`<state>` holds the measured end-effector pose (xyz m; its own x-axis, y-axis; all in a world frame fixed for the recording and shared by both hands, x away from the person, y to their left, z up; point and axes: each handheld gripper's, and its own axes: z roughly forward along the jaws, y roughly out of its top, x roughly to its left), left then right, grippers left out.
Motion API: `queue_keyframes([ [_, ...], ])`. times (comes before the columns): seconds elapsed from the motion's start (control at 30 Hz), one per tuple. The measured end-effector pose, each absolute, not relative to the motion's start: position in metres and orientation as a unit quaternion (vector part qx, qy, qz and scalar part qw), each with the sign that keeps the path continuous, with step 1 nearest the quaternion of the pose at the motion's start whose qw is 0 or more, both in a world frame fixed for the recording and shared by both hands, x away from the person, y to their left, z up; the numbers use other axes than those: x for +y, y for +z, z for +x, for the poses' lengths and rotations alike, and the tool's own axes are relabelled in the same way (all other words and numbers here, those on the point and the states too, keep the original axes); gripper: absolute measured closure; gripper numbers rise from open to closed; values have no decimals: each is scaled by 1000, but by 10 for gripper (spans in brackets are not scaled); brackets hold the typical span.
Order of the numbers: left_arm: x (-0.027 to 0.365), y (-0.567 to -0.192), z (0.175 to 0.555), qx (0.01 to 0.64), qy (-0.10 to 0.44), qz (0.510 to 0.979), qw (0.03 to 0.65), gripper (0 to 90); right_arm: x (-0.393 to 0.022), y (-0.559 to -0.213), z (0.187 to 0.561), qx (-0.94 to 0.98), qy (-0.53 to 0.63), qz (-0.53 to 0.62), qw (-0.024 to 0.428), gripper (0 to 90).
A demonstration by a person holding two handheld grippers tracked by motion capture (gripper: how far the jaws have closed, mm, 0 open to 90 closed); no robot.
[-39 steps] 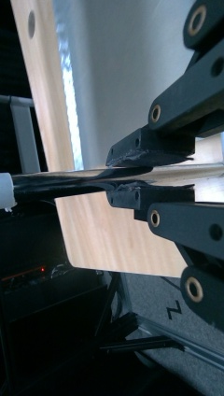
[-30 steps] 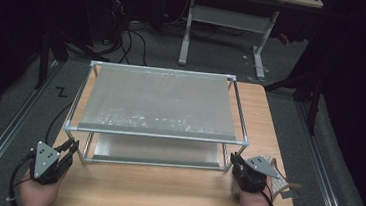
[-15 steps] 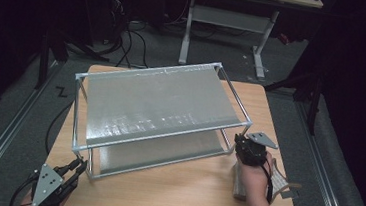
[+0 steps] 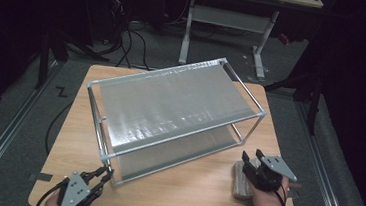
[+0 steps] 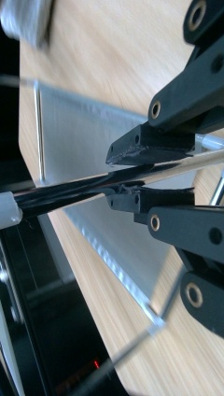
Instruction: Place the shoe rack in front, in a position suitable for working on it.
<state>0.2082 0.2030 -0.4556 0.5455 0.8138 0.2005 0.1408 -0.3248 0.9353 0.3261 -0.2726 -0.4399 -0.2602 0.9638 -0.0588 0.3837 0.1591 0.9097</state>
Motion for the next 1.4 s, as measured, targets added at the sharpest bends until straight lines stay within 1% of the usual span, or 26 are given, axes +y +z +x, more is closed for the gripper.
queue_keyframes([
  [0.03, 197, -454, 212, 303, 354, 739, 486, 766, -274, -440, 320, 677, 416, 496, 351, 487],
  [0.13, 179, -454, 216, 281, 347, 746, 495, 767, -279, -441, 307, 674, 417, 494, 356, 486],
  [0.17, 176, -455, 215, 282, 338, 748, 497, 767, -281, -441, 303, 671, 420, 496, 357, 486],
  [0.27, 174, -456, 213, 276, 336, 751, 497, 767, -285, -442, 301, 669, 423, 498, 355, 482],
  [0.37, 178, -457, 211, 280, 335, 750, 497, 768, -290, -436, 317, 668, 417, 502, 357, 496],
  [0.43, 181, -458, 210, 280, 340, 747, 499, 770, -295, -431, 337, 669, 412, 506, 357, 559],
  [0.57, 185, -458, 207, 281, 339, 745, 502, 771, -303, -424, 382, 670, 392, 518, 360, 605],
  [0.6, 186, -459, 207, 282, 336, 744, 504, 772, -304, -424, 395, 669, 389, 528, 351, 606],
  [0.7, 190, -460, 205, 288, 332, 743, 505, 774, -305, -426, 417, 660, 386, 547, 341, 630],
  [0.8, 193, -460, 203, 289, 333, 742, 505, 774, -302, -428, 428, 656, 380, 553, 345, 650],
  [0.9, 197, -461, 201, 295, 331, 738, 509, 775, -301, -428, 435, 654, 379, 554, 348, 707],
  [0.93, 199, -461, 201, 296, 331, 736, 511, 777, -302, -428, 437, 656, 380, 553, 345, 743],
  [1.0, 200, -461, 202, 299, 335, 735, 508, 777, -302, -429, 438, 661, 392, 548, 332, 803],
  [1.13, 209, -461, 208, 316, 339, 728, 505, 778, -303, -428, 425, 662, 390, 551, 328, 807],
  [1.17, 212, -462, 209, 338, 328, 723, 506, 779, -304, -429, 418, 662, 391, 547, 330, 807],
  [1.2, 214, -462, 212, 328, 337, 721, 508, 781, -307, -430, 408, 664, 393, 542, 333, 807],
  [1.33, 217, -462, 215, 335, 339, 716, 509, 783, -316, -433, 378, 661, 402, 537, 337, 807],
  [1.4, 216, -463, 215, 333, 340, 716, 510, 782, -319, -434, 370, 660, 404, 535, 339, 804],
])
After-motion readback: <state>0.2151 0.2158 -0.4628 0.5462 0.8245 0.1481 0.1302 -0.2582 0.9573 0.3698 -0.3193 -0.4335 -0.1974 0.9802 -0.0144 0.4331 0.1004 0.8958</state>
